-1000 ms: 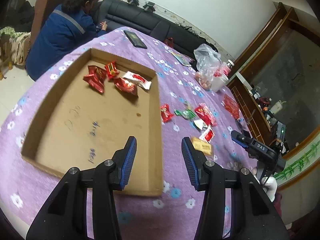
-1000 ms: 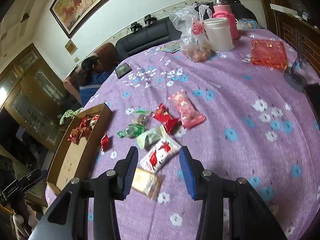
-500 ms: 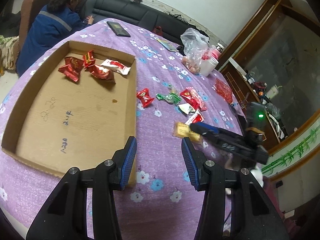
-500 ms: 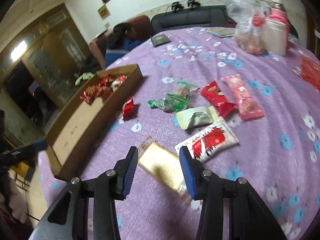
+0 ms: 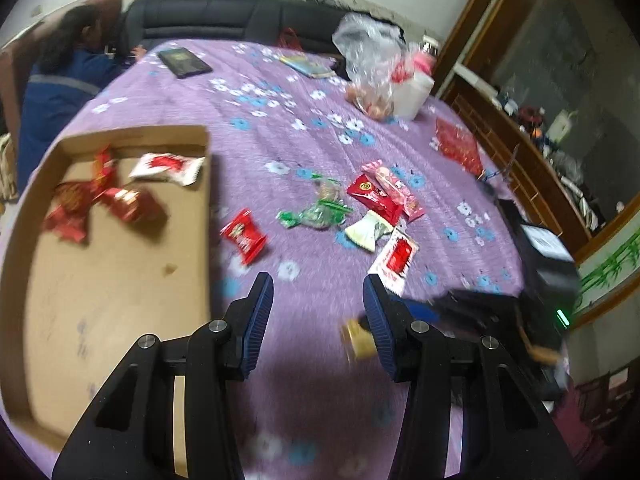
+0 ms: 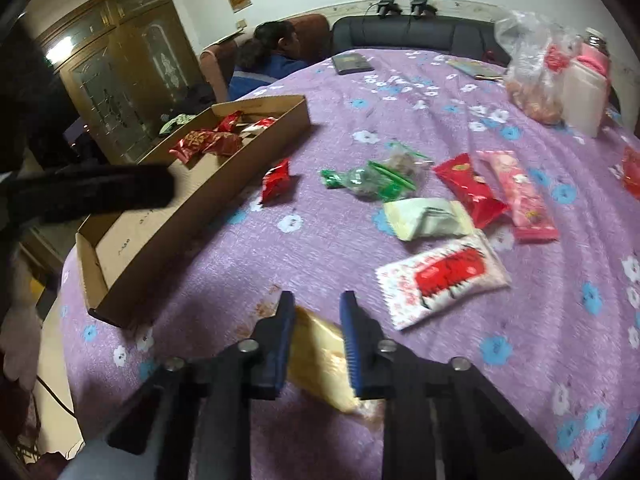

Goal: Organize snacks
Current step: 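Reach the right tool toward the yellow bar while the left tool approaches a small red packet, then grasp the gold bar with the right tool while the left tool grasps the small red packet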

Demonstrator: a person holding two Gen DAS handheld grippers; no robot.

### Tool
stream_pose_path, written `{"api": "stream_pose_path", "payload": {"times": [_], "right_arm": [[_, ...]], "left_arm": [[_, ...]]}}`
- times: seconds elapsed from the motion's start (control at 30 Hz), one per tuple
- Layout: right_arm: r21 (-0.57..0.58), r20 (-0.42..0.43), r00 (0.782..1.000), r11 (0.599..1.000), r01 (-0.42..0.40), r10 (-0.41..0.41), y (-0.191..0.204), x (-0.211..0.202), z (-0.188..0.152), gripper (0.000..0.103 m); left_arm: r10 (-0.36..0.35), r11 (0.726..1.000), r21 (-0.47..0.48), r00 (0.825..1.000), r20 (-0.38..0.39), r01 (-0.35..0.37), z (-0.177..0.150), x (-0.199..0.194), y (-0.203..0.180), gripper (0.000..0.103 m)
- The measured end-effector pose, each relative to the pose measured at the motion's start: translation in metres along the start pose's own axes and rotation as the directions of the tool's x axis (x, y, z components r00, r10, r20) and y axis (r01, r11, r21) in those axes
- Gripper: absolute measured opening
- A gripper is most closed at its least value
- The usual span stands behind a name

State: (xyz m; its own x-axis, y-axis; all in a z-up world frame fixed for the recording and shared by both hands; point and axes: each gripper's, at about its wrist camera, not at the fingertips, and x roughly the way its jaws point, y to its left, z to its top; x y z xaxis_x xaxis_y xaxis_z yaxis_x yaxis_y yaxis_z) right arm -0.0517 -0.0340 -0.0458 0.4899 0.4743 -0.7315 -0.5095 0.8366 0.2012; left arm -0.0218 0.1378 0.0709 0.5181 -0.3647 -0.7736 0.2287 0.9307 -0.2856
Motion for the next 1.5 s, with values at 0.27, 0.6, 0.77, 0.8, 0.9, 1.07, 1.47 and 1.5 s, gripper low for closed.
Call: {"api": "stream_pose_path", "payload": {"times": [0.27,0.6,0.77,0.8,0.9,1.07,1.47,1.5], "right_arm": [[0.125,-0.005,1.0,0.992,-0.012,0.012,-0.029,-0.019,-0.016,0.022],[0.249,-0.002,0.989,0.958,-0.14,0.145,-0.052,-0.019,-0.015,0.037],[0.284,-0.009,0.948,0.909,-0.304,0.319,-0.052,-0.015,-0.018,0.054],[0.282,-0.017,0.946,0.909,-0.307,0.324,-0.049,-0.015,-0.018,0.054],[0.221,-0.065,0.945,0.928,-0.3,0.321,-0.034,-0.02,-0.024,0.054],[0.04,-0.173,0.953,0.968,-0.246,0.249,0.002,-0.034,-0.04,0.055],[-0.083,-0.125,0.992,0.997,-0.005,-0.005,0.041,-0.023,-0.036,0.055],[-0.078,-0.127,0.992,0.997,0.004,-0.014,0.039,-0.02,-0.036,0.054]], "left_arm": [[0.169,0.984,0.08,0.982,-0.083,-0.162,0.04,0.068,0.0,0.047],[0.226,0.971,0.121,0.96,-0.168,-0.208,0.028,0.093,0.004,0.046],[0.136,0.987,0.11,0.971,-0.196,-0.116,0.008,0.079,-0.006,0.045],[0.106,0.991,0.097,0.973,-0.205,-0.088,0.004,0.076,-0.007,0.045],[0.013,0.998,0.066,0.974,-0.225,0.002,-0.009,0.064,-0.013,0.045],[-0.062,0.997,0.034,0.983,-0.175,0.069,-0.013,0.039,-0.017,0.045],[0.115,0.988,0.118,0.979,-0.167,-0.096,-0.026,0.062,-0.024,0.045],[0.133,0.984,0.144,0.978,-0.162,-0.11,-0.028,0.062,-0.029,0.045]]}}
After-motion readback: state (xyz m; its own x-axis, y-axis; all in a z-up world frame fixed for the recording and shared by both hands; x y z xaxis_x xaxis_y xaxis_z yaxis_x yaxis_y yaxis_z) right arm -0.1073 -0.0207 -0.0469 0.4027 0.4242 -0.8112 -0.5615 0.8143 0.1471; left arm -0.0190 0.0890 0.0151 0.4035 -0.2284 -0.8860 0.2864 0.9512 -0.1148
